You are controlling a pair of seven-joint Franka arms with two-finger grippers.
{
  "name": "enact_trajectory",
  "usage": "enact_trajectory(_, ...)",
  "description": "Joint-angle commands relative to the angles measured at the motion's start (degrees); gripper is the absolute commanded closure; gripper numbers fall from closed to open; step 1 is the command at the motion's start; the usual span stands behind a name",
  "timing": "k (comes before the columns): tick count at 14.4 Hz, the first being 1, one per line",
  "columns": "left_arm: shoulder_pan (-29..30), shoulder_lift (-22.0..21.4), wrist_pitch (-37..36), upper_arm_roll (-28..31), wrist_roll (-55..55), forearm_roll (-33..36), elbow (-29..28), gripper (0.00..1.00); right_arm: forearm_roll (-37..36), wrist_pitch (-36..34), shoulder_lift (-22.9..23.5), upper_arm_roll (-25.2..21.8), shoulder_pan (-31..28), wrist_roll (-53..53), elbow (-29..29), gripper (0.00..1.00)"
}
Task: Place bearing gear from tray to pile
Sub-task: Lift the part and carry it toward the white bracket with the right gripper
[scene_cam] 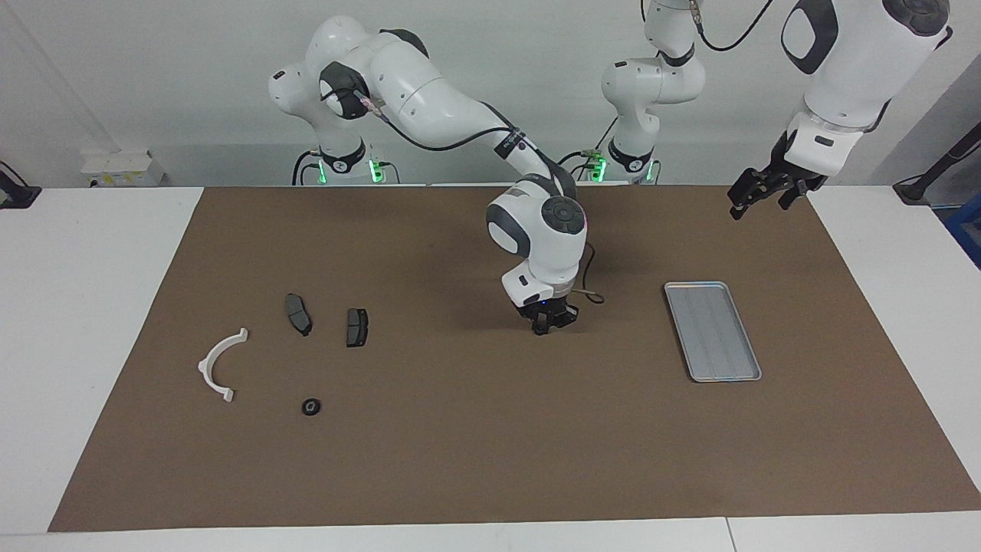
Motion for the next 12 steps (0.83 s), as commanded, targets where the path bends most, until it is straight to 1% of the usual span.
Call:
enact_trajectory(1, 0.44, -0.55, -0.45, -0.37, 0.40, -0.31, -0.17, 0.00, -0.59, -1.73, 1.68, 0.61, -3.29, -1.03, 3.05, 1.00)
enact_trajectory(3, 0.52, -0.55, -0.53, -0.28, 0.40, -0.31, -0.17, 0.00, -0.24, -10.06, 1.33, 0.79, -5.58, -6.99, 9.28, 1.00)
enact_trajectory(4, 0.44, -0.55, -0.45, -0.28, 0.40, -0.31, -0.17, 0.00, 0.37, -13.33, 0.81, 0.88, -7.07, -9.98, 11.31, 1.00)
enact_trajectory(6, 0.44, -0.55, -0.45, -0.37, 0.40, -0.31, -0.17, 0.00, 1.95, -15.99, -2.35, 0.70, -10.41, -18.31, 11.60, 1.00)
enact_trajectory(8, 0.44, -0.55, -0.45, -0.37, 0.40, -0.31, -0.17, 0.00, 1.96, -19.06, -3.59, 0.79, -14.19, -27.36, 11.60, 1.00)
enact_trajectory(10, 0.44, -0.64, -0.44, -0.37, 0.40, -0.31, -0.17, 0.00, 1.87, -19.51, -4.91, 0.53, -17.79, -35.98, 11.42, 1.00)
enact_trajectory(12, 0.44, -0.55, -0.53, -0.37, 0.40, -0.31, -0.17, 0.00, 1.26, -17.33, -4.82, 0.53, -22.09, -44.41, 9.59, 1.00)
